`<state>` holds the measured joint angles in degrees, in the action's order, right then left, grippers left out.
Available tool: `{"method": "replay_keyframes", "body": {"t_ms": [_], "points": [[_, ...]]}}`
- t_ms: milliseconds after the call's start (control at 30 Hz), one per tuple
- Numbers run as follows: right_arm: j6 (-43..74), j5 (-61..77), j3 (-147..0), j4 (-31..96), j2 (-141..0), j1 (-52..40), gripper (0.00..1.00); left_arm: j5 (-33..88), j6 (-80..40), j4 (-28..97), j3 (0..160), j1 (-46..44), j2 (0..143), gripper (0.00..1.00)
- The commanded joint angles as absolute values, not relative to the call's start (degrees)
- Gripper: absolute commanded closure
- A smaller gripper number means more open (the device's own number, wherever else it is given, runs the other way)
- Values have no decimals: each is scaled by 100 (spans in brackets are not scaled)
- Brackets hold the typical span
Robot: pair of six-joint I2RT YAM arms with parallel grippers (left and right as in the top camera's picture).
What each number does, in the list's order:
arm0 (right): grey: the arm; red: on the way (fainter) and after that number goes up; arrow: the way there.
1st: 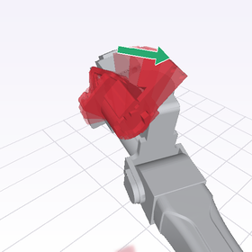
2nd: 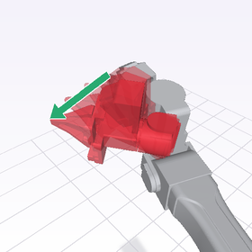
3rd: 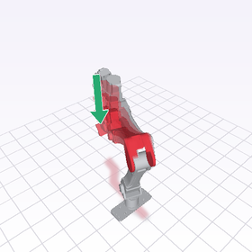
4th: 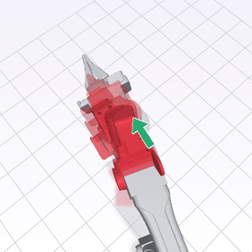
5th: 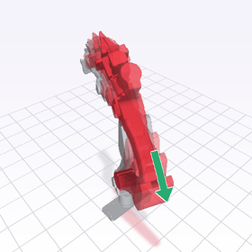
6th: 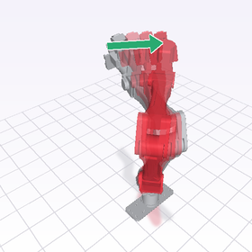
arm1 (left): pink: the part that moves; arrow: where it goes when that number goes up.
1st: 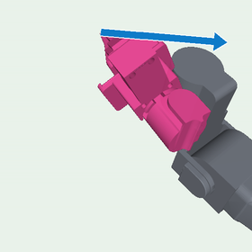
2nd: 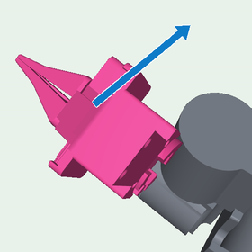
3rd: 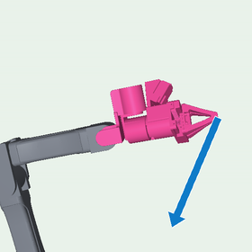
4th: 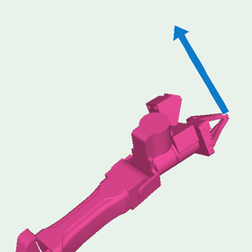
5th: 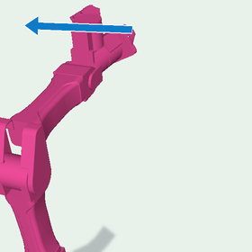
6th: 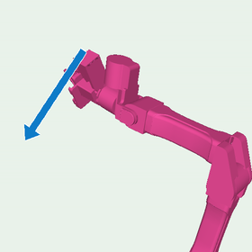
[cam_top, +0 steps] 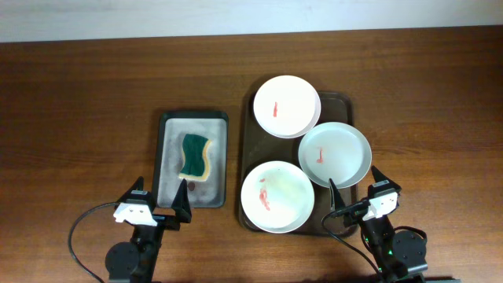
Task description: Clean dirty plates on tray and stack at the side
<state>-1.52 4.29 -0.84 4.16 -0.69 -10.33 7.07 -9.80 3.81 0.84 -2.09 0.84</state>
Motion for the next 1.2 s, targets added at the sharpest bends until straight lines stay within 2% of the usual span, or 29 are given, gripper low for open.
{"method": "replay_keyframes", "body": {"t_ms": [0, 233, 400, 500, 733, 800, 933, 967, 1033, 1167], "points": [[-130, 458, -32, 403, -21, -1087, 1, 1031, -871, 366, 54, -169, 30, 1], [220, 1715, -237, 215, -21, -1087, 1, 1837, -869, 56, 86, -169, 30, 1], [215, 1824, -1559, 941, -233, -1087, 1, 1863, -867, 69, 982, -169, 183, 1], [215, 1824, -2698, 1822, -996, -1087, 1, 1826, -864, 1035, 2056, -169, 884, 1], [217, 1879, -6112, 5245, -4375, -1087, 1, 1822, -867, 4495, 5481, -169, 4034, 1], [252, 1968, -6663, 5660, -5162, -1087, 1, 1879, -897, 4984, 5892, -169, 4757, 1], [309, 2978, -6816, 5900, -5983, -1087, 1, 2357, -910, 5382, 5898, -172, 5655, 1], [307, 3197, -6816, 5907, -6095, -1087, 1, 2309, -910, 5437, 5898, -187, 5953, 15], [305, 3610, -6816, 5896, -6276, -1087, 1, 1883, -915, 5459, 5898, -403, 6528, 33], [303, 3835, -6816, 5927, -6455, -1087, 1, 838, -1369, 4912, 5898, -1238, 7815, 34]]}}
